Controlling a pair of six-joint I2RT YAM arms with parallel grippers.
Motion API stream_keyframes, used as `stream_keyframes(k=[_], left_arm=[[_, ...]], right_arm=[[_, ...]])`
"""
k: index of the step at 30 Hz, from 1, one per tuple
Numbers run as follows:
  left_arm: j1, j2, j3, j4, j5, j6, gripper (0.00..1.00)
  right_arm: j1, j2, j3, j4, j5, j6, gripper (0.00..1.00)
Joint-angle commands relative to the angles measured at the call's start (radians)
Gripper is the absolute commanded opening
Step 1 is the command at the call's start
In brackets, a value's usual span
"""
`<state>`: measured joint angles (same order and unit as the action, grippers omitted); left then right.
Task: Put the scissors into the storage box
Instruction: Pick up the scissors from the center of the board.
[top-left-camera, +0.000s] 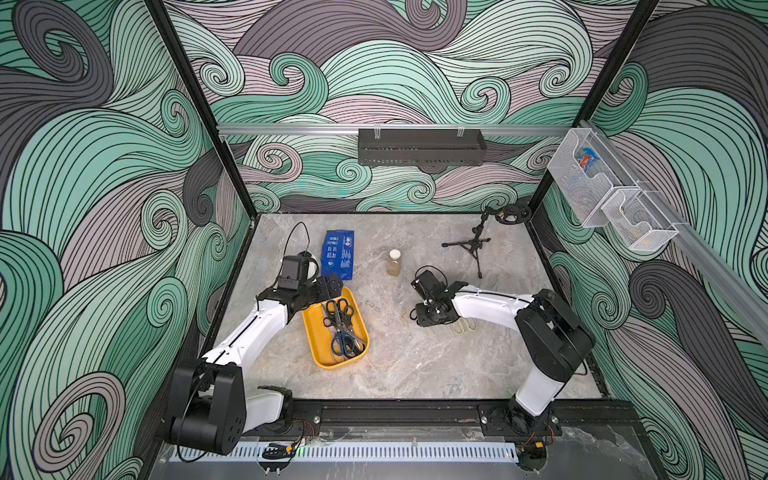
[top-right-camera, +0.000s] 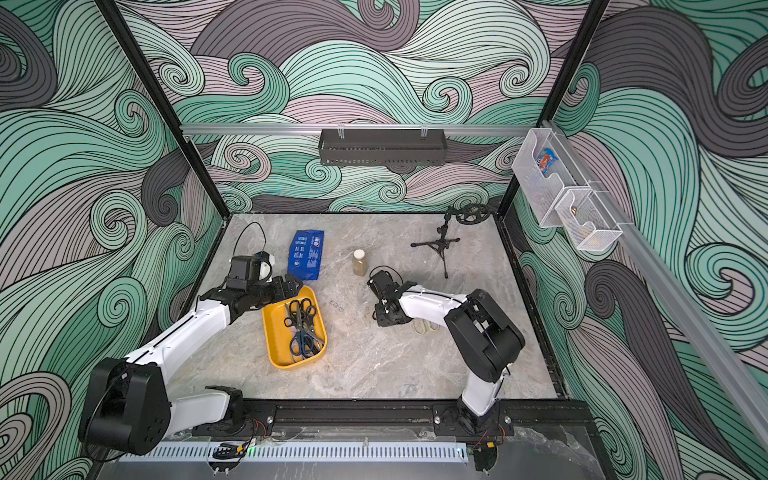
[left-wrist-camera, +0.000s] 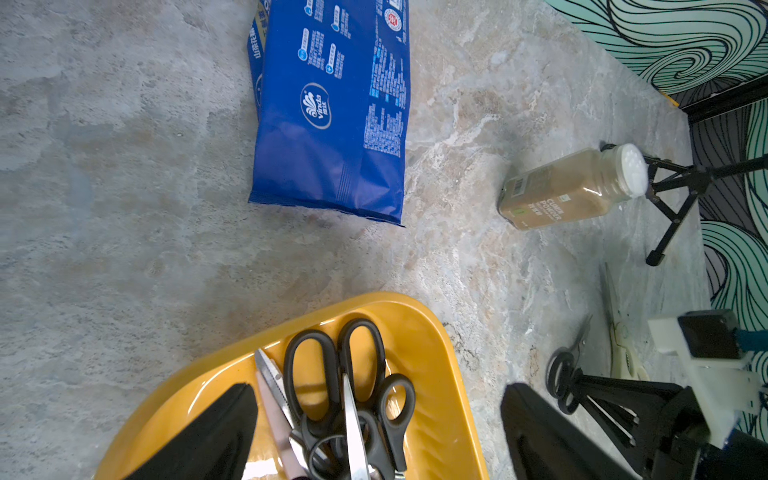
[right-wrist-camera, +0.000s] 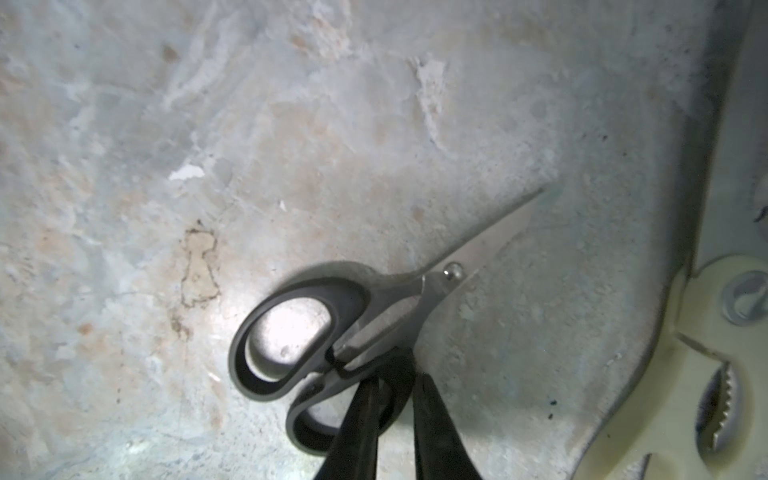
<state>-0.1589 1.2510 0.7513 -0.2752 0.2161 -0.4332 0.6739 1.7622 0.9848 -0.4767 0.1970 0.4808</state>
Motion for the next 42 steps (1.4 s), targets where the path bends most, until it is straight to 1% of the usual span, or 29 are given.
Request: stream_keyframes(k=[1, 4, 12, 17, 21, 27, 32, 42], left_arm=[[-0.001, -0.032, 0.036, -0.028, -0.031, 0.02, 0.96], [-0.002, -0.035, 0.036, -0.029, -0.04, 0.021, 0.96], [-0.001, -0.035, 0.036, -0.032, -0.053, 0.021, 0.96], [0.003, -0.035, 0.039, -0.023, -0.063, 0.01, 0.96], [0.02, -0.036, 0.051, -0.015, -0.063, -0.009, 0.97], [0.055, -0.035, 0.058, 0.006, -0.046, -0.051, 0.97], [0.068, -0.044, 0.056, 0.004, -0.04, -0.064, 0.97], [0.085, -0.064, 0.039, 0.002, -0.042, -0.065, 0.97]], right_arm=[[-0.007, 0.121, -0.061, -0.073, 0.008, -0.002, 0.11], [-0.006, 0.131, -0.055, -0.073, 0.007, -0.005, 0.0], [-0.007, 0.098, -0.048, -0.071, 0.013, -0.022, 0.0], [-0.02, -0.021, -0.013, -0.076, -0.011, -0.034, 0.0], [-0.032, -0.124, 0.015, -0.115, -0.033, -0.035, 0.0], [-0.036, -0.226, 0.012, -0.152, -0.056, -0.044, 0.0], [-0.034, -0.225, -0.006, -0.151, -0.074, -0.058, 0.0], [-0.034, -0.218, -0.004, -0.146, -0.061, -0.084, 0.0]])
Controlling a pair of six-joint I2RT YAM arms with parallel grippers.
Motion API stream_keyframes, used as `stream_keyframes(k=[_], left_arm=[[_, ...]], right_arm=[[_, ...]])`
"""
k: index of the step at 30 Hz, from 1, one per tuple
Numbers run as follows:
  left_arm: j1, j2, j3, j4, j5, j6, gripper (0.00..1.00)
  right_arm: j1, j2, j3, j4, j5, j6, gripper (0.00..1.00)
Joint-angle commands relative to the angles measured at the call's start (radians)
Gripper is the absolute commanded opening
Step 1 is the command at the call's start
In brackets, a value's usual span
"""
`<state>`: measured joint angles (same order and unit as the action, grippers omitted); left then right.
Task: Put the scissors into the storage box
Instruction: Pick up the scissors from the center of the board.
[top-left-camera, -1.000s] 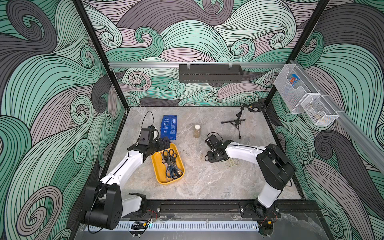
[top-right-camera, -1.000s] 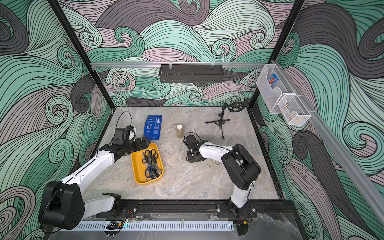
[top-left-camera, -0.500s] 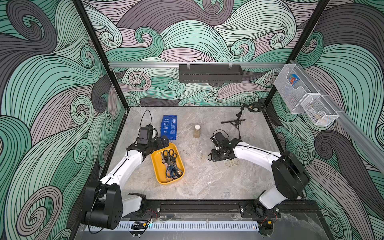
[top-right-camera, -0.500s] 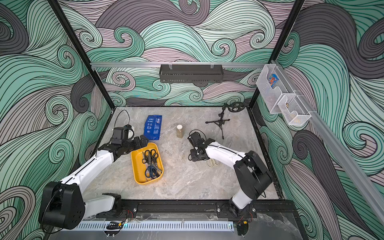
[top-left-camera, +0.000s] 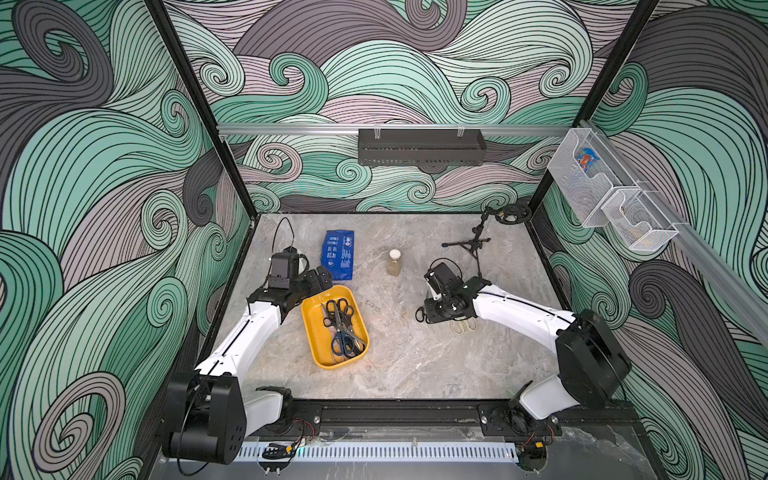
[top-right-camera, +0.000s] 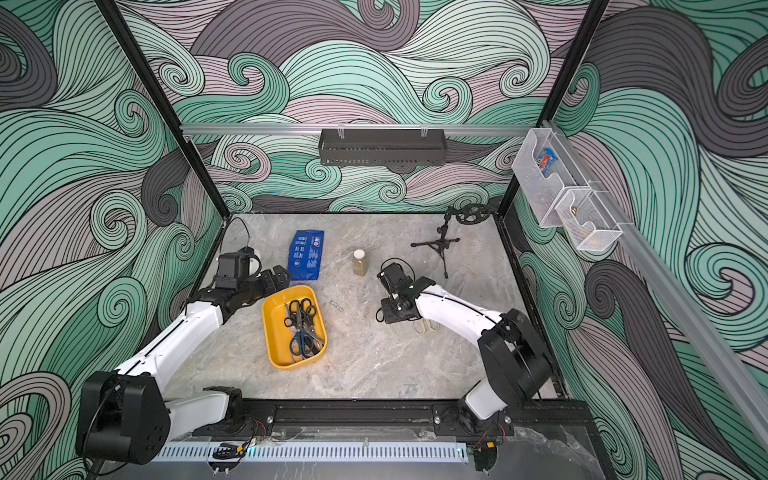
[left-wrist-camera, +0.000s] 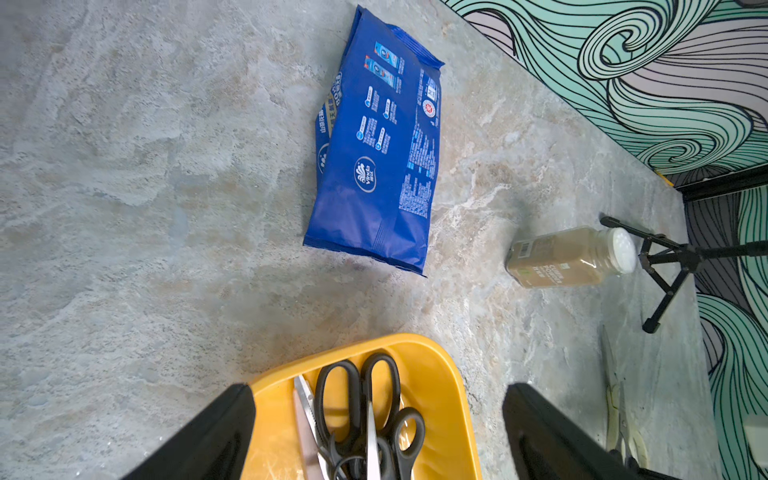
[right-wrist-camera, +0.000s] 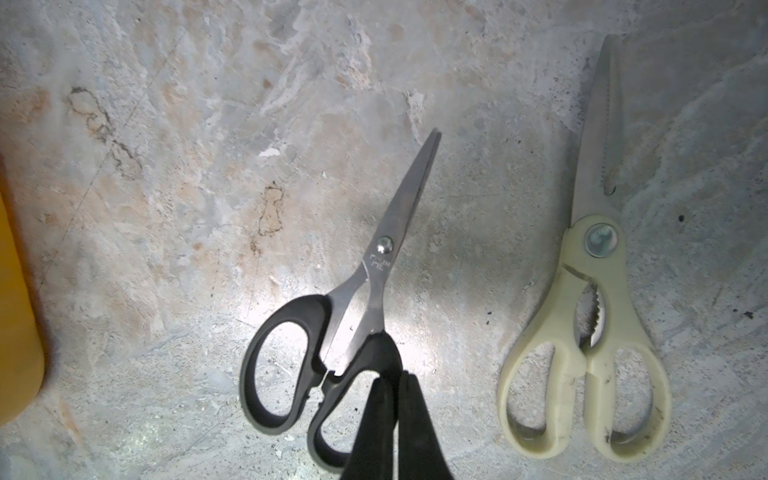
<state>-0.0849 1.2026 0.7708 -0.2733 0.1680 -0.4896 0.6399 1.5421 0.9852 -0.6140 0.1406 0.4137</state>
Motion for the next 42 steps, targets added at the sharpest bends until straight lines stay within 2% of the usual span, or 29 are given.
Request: stream_keyframes(k=[1, 8, 21, 31, 38, 42], left_arm=[[0.011, -0.014, 0.018, 0.001, 0.008, -0.009, 0.97], [0.016, -0.012, 0.006, 0.012, 0.02, -0.016, 0.97], [0.034, -0.019, -0.026, 0.021, 0.022, -0.012, 0.97], [0.042, -0.019, -0.034, 0.021, 0.027, -0.009, 0.97], [0.055, -0.025, -0.038, 0.025, 0.032, -0.009, 0.97], [0.061, -0.025, -0.044, 0.028, 0.04, -0.006, 0.97]], right_arm=[[-0.001, 0.003, -0.006, -0.007, -0.005, -0.018, 0.0], [0.0, 0.032, -0.057, 0.066, -0.038, -0.036, 0.0], [0.0, 0.11, -0.129, 0.132, -0.023, -0.122, 0.0], [0.003, 0.179, -0.146, 0.12, -0.03, -0.08, 0.0], [0.01, 0.188, -0.103, 0.026, 0.009, -0.056, 0.16], [0.014, 0.191, -0.075, -0.01, 0.023, -0.042, 0.2]])
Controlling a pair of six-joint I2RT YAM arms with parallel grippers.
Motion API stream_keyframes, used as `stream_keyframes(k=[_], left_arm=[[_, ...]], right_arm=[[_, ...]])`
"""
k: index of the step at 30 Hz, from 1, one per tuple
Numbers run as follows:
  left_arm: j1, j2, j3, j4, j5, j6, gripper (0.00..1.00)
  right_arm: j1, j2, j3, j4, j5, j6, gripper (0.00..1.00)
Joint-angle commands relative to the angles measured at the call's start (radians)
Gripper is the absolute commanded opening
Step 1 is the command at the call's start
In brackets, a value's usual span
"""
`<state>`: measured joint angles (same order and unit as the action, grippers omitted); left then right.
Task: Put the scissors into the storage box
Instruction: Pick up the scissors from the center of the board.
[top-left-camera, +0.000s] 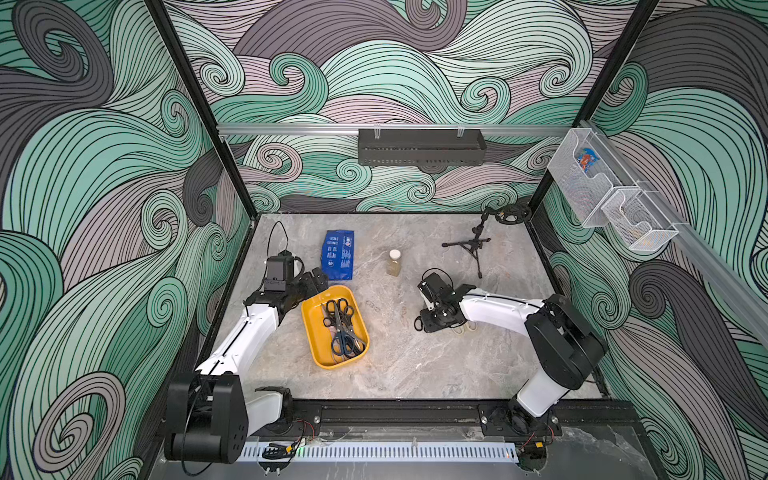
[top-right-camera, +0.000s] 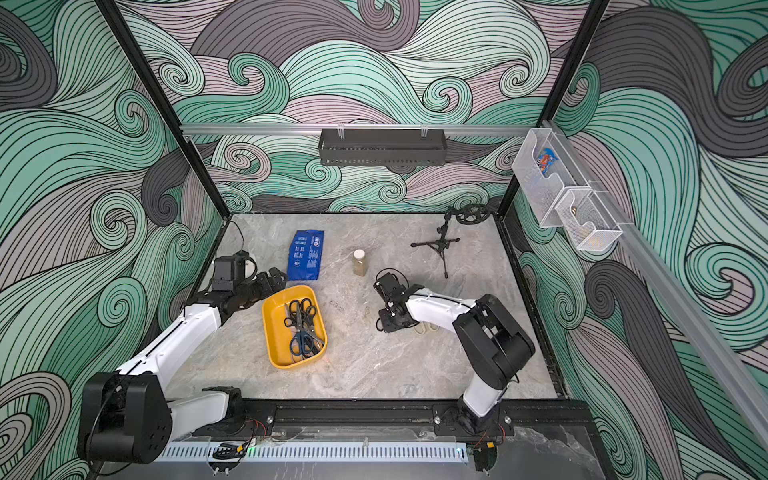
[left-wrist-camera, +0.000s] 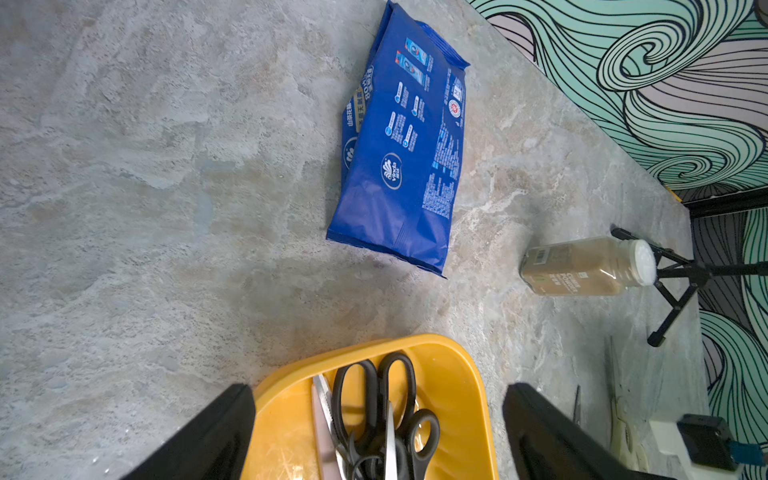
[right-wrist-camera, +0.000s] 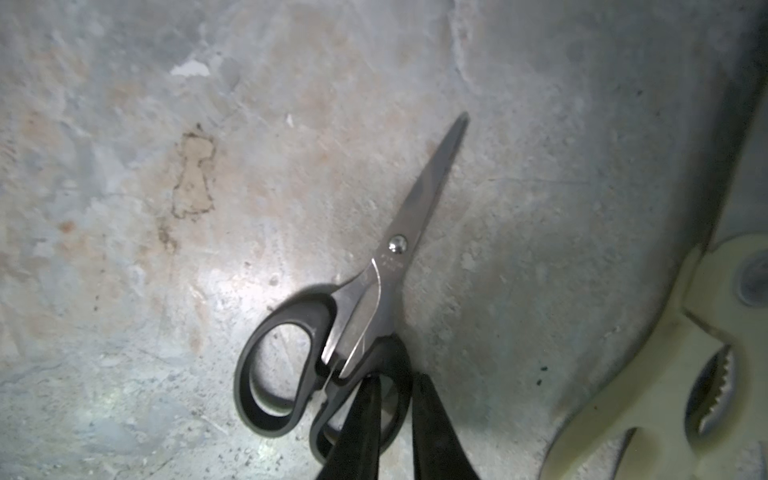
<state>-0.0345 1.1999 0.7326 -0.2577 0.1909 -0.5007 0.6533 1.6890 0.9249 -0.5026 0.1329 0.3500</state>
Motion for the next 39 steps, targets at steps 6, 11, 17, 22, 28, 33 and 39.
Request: stream_keyframes(k=[6, 11, 17, 22, 28, 33, 39], left_arm=[[0.027, -0.02, -0.004, 0.013, 0.03, 0.009, 0.97], [0.035, -0.019, 0.011, 0.006, 0.04, 0.008, 0.97], [0.045, -0.016, 0.015, 0.002, 0.041, 0.008, 0.97], [0.051, -0.011, 0.014, 0.002, 0.041, 0.007, 0.97], [0.06, -0.011, 0.015, 0.006, 0.045, 0.0, 0.97], [0.079, -0.009, 0.019, 0.013, 0.065, -0.015, 0.97], [0.102, -0.001, 0.015, 0.039, 0.111, -0.053, 0.97]], right_arm=[[-0.001, 0.134, 0.036, -0.201, 0.047, 0.04, 0.17], [-0.007, 0.232, 0.046, -0.224, 0.024, 0.057, 0.13], [-0.007, 0.273, 0.048, -0.219, 0.029, 0.076, 0.04], [-0.007, 0.253, 0.036, -0.183, 0.039, 0.074, 0.0], [-0.021, 0.088, 0.065, -0.179, 0.047, 0.052, 0.0], [-0.027, -0.12, 0.09, -0.184, -0.002, 0.078, 0.0], [-0.029, -0.252, 0.1, -0.208, -0.054, 0.102, 0.0]])
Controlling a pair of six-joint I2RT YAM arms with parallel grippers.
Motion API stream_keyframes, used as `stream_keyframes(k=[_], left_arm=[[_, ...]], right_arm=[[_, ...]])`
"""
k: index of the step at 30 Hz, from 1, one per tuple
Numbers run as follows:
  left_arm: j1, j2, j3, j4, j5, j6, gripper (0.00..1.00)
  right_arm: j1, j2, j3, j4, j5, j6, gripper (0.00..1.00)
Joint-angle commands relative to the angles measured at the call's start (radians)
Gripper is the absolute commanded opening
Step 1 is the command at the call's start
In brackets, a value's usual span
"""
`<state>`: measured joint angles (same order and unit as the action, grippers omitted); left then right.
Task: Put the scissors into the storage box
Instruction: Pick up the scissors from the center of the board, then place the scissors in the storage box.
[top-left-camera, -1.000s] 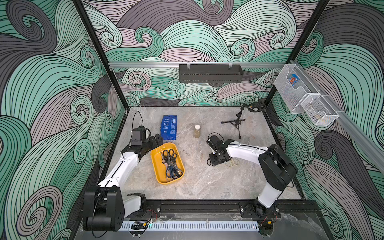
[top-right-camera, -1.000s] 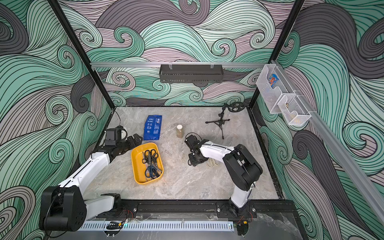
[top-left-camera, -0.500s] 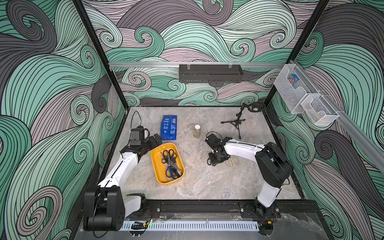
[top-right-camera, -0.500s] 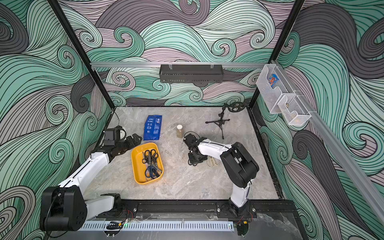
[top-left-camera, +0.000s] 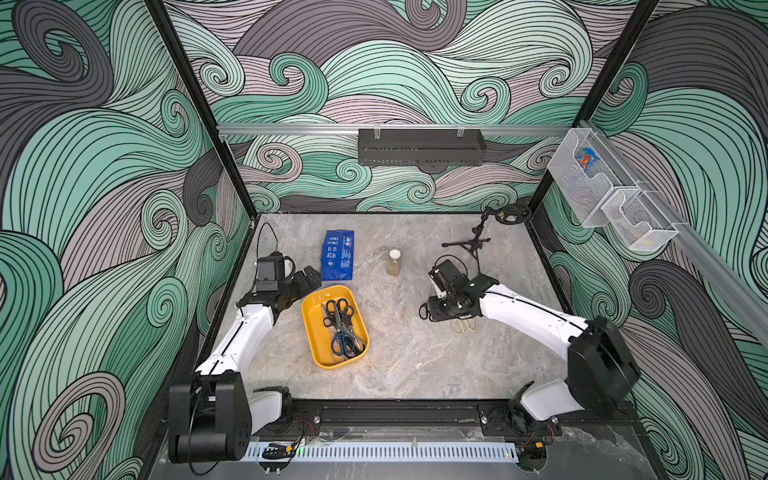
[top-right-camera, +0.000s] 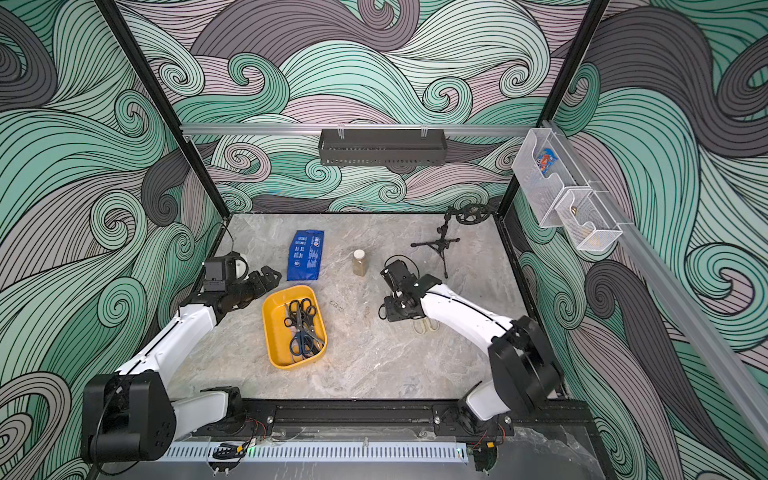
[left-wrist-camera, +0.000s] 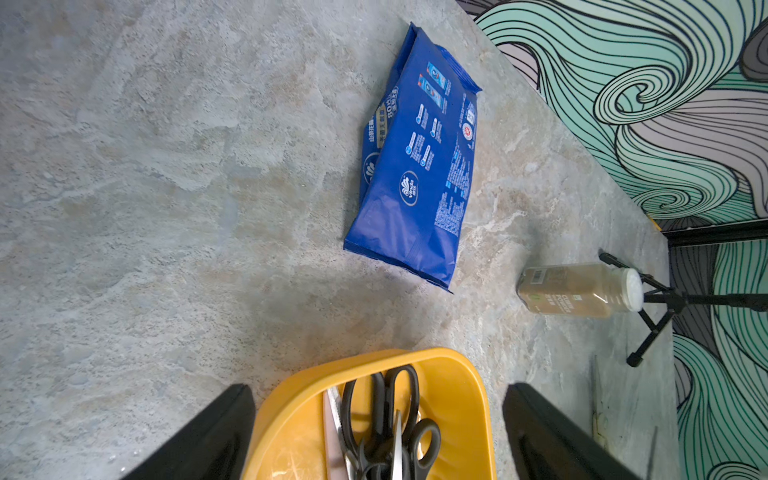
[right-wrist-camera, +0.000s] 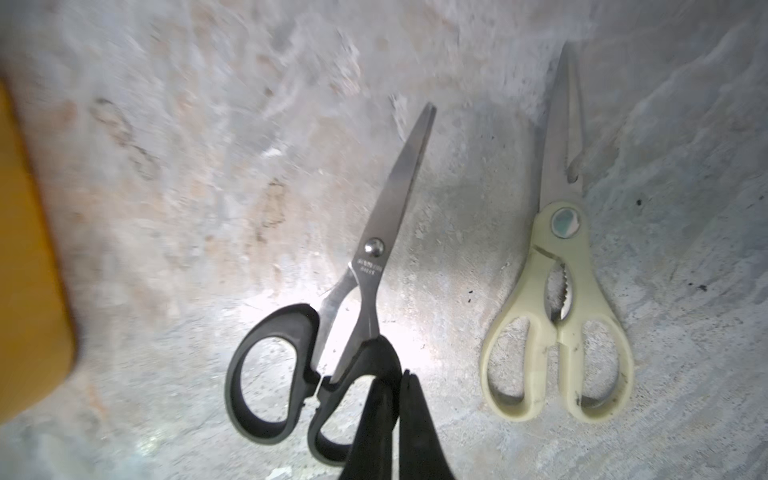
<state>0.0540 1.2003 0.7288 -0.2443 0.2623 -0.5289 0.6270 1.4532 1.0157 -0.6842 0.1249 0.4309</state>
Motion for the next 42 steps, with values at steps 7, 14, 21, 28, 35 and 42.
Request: stream_keyframes(k=[7, 14, 21, 28, 35, 42], left_arm=[[0.103, -0.007, -0.023, 0.054, 0.104, -0.083, 0.97], [0.231, -0.018, -0.114, 0.086, 0.148, -0.155, 0.97], [0.306, -0.049, -0.172, 0.079, 0.157, -0.174, 0.97], [0.32, -0.083, -0.19, 0.082, 0.138, -0.177, 0.97], [0.32, -0.098, -0.192, 0.08, 0.137, -0.166, 0.97], [0.32, -0.1, -0.193, 0.082, 0.139, -0.163, 0.98]], right_arm=[[0.09, -0.031, 0.104, 0.0, -0.083, 0.037, 0.0], [0.249, 0.08, 0.204, 0.127, -0.098, 0.002, 0.0], [0.388, 0.289, 0.359, 0.185, -0.113, -0.071, 0.0], [0.457, 0.449, 0.45, 0.184, -0.118, -0.1, 0.0], [0.481, 0.535, 0.468, 0.184, -0.116, -0.093, 0.0], [0.484, 0.56, 0.493, 0.184, -0.082, -0.088, 0.24]])
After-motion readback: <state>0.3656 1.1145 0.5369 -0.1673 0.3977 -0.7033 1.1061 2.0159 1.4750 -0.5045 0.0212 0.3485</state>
